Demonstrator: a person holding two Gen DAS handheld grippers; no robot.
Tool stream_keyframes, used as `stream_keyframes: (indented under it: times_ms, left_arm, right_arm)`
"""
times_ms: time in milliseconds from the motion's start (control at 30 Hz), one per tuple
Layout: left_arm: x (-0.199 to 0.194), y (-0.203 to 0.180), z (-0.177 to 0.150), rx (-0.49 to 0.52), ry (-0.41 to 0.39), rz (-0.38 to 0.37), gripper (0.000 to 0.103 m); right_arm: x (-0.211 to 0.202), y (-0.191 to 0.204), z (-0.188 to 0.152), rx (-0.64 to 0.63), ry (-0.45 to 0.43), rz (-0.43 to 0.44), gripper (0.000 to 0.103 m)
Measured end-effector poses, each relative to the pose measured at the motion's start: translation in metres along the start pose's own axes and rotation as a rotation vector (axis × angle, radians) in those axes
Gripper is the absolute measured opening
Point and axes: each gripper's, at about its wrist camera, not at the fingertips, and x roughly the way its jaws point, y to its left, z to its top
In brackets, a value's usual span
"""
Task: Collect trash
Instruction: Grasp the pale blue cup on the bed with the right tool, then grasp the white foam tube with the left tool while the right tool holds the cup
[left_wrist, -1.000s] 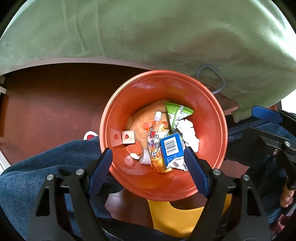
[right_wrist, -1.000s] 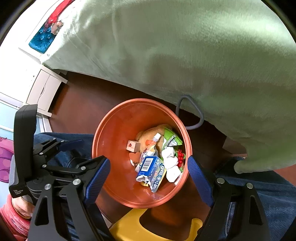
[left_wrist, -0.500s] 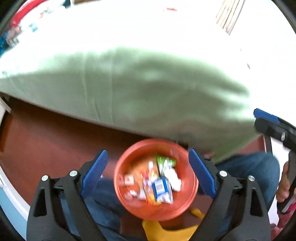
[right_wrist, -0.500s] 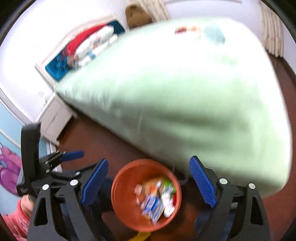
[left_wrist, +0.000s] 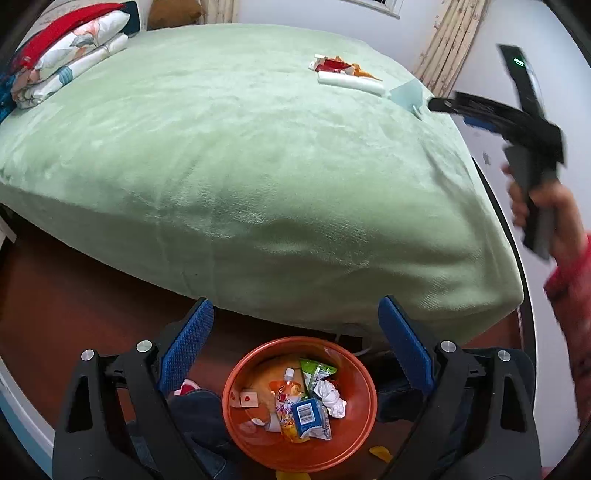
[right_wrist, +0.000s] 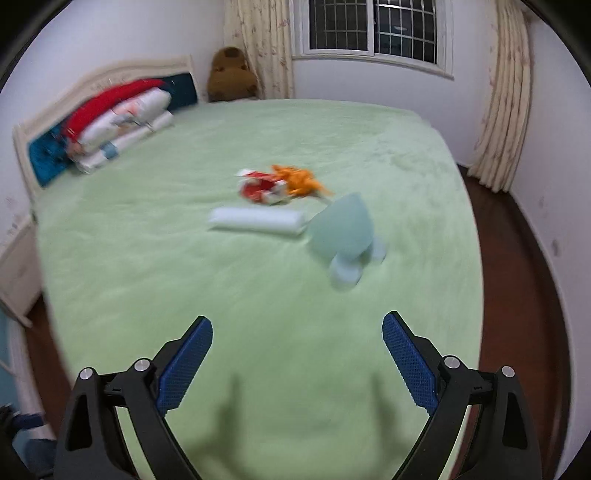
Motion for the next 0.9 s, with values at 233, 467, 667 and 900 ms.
stream_keyframes:
  times_ms: [233,467,667,900]
  left_arm:
    - [0.020,0.007,0.004,-0.034,0.041,0.008,0.089]
    - [0.030,0.019,0.005,-0.072,0.065,0.011,0.089]
    - [0.029,0.018,0.004,-0.075,0.060,-0.002,0.089]
    - [0.010,0.012,-0.001,-0.060,0.032,-0.005,0.089]
  right_arm:
    - [0.081,-0.008,0.042,-0.111,0.036,-0.121,0.092]
    - [0.127,-0.018,0.058,-0.103,0.112,-0.132,0.069]
    - [0.113,-0.009,0.051,-0.112,0.098,-0.142,0.060]
    - [0.065,-0.010,0.034,-0.049,0.058,-0.058,0.060]
